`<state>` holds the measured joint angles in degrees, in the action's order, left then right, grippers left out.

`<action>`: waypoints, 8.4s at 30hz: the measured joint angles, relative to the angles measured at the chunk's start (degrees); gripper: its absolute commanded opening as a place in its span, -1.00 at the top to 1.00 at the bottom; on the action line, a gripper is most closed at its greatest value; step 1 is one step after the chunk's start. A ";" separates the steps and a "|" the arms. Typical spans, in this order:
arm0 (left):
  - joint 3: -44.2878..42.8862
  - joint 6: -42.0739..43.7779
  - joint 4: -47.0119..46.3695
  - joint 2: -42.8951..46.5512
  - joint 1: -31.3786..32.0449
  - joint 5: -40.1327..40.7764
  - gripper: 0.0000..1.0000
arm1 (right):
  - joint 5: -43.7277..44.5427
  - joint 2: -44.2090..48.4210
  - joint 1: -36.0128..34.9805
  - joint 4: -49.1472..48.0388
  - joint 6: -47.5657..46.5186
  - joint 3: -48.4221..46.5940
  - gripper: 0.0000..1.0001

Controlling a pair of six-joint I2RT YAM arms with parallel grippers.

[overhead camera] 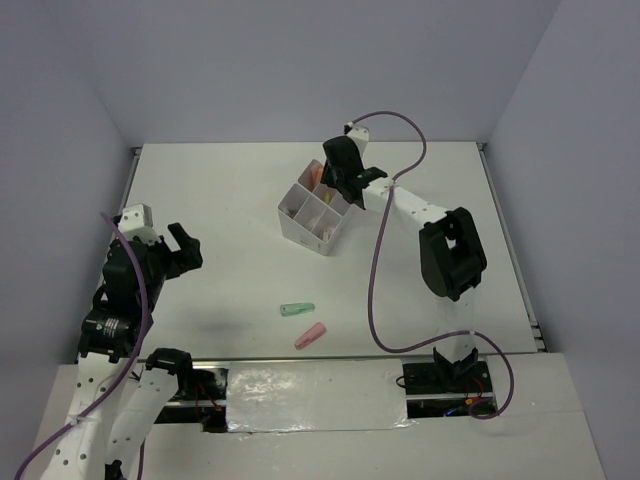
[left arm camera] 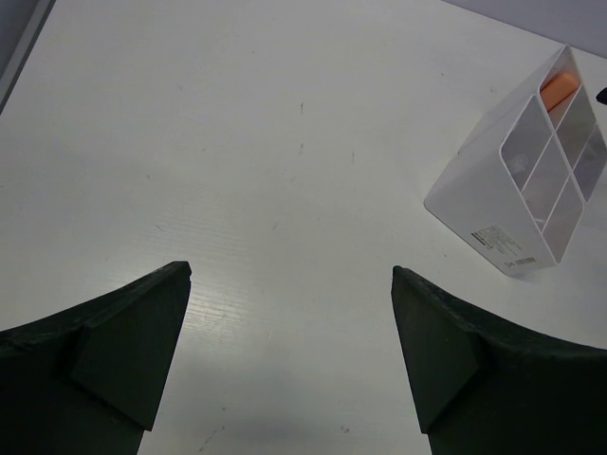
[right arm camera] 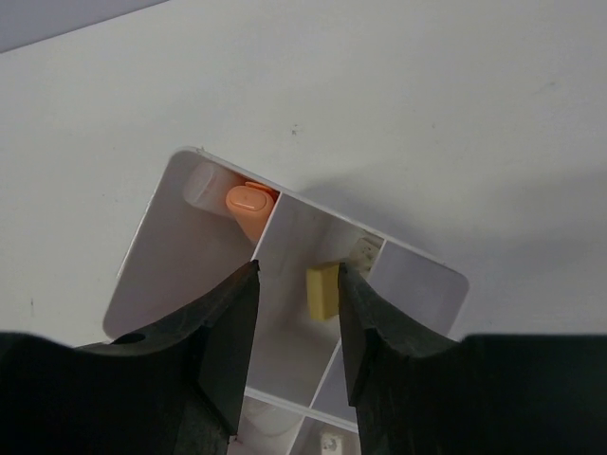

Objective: Sort the stationery into containers
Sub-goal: Place the stationery in the storage box, then pick up the pen from the center of the board, then place the pen in the storage box, then pick up the pen from the corner of the board, then place the pen at the center of the board.

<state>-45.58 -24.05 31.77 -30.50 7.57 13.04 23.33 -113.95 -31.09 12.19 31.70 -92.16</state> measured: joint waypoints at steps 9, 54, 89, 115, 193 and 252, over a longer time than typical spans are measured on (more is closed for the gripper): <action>0.00 0.04 -0.02 0.02 0.00 -0.07 -0.99 | -0.04 0.20 -0.76 -0.28 -1.55 0.22 -0.30; 0.26 -0.07 0.28 0.39 0.00 1.03 -0.99 | -29.92 10.16 -31.65 16.39 -47.82 23.04 -0.74; 0.26 -0.04 -0.04 1.14 0.00 0.13 -0.99 | -16.72 34.16 -24.46 -12.48 -42.36 35.54 1.00; 0.28 0.04 -0.07 1.11 0.09 -0.96 -0.99 | 2.34 13.51 0.13 -30.36 -7.15 29.46 0.99; 0.74 -0.15 0.37 0.70 0.61 2.67 -0.99 | 19.91 10.88 -46.53 51.65 73.11 17.05 -0.89; 0.74 -0.07 0.09 3.19 0.87 0.33 -0.99 | 6.47 21.90 -2.78 -30.95 -15.85 32.68 1.00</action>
<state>-44.84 -24.12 31.86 -27.31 8.45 13.37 29.80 -92.05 -33.87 -18.76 15.86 -59.48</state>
